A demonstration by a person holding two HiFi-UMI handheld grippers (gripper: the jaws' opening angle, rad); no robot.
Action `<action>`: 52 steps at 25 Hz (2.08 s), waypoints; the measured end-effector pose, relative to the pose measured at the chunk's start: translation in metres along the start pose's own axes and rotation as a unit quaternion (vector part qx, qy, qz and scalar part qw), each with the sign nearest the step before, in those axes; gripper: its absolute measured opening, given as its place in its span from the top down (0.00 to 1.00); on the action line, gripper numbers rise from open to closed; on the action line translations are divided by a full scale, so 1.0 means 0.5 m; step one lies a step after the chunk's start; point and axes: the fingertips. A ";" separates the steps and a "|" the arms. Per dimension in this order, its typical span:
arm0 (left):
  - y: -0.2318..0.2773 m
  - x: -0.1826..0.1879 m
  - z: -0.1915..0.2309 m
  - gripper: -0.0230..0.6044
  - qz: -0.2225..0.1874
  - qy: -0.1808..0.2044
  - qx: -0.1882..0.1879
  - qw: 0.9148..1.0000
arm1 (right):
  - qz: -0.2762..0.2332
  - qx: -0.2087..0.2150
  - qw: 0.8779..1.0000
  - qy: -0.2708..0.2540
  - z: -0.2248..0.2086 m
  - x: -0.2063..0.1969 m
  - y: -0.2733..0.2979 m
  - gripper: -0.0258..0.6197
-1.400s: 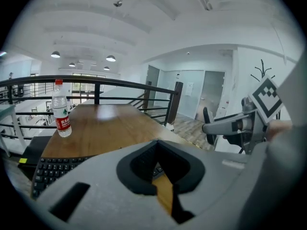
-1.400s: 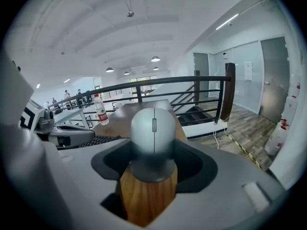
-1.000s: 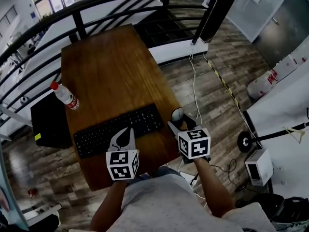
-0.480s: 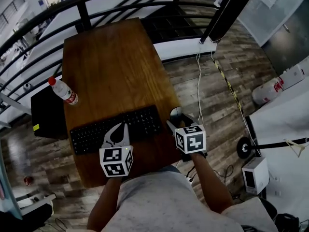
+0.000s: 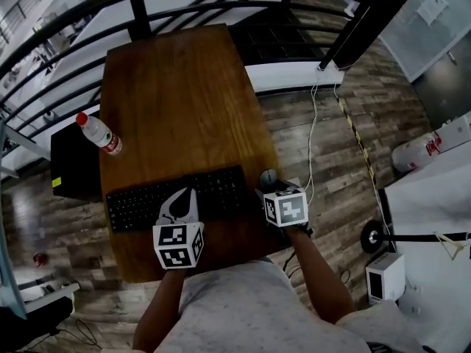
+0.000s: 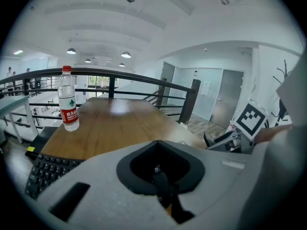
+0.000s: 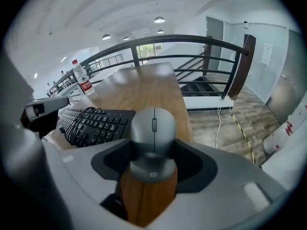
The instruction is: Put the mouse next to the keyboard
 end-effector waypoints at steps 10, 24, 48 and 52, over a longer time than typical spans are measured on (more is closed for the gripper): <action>0.019 0.005 0.007 0.97 0.000 -0.008 0.013 1.000 | 0.034 0.004 0.999 -0.007 -0.008 0.004 0.039 0.51; -0.001 0.000 0.029 0.97 -0.001 -0.016 0.038 0.999 | 0.032 -0.014 0.999 -0.004 -0.008 0.013 0.061 0.51; -0.045 0.020 0.035 0.97 -0.015 -0.007 0.039 0.999 | -0.035 -0.029 0.999 0.015 -0.004 0.046 0.005 0.55; -0.059 0.048 0.046 0.97 -0.028 -0.005 0.045 0.999 | -0.074 -0.014 0.997 0.002 0.021 0.086 -0.031 0.59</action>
Point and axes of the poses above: the fingertips, and each gripper's own axes: y forward along the fingers, z to its left, x out of its top, and after that the axes turned 2 degrees about z, right-handed
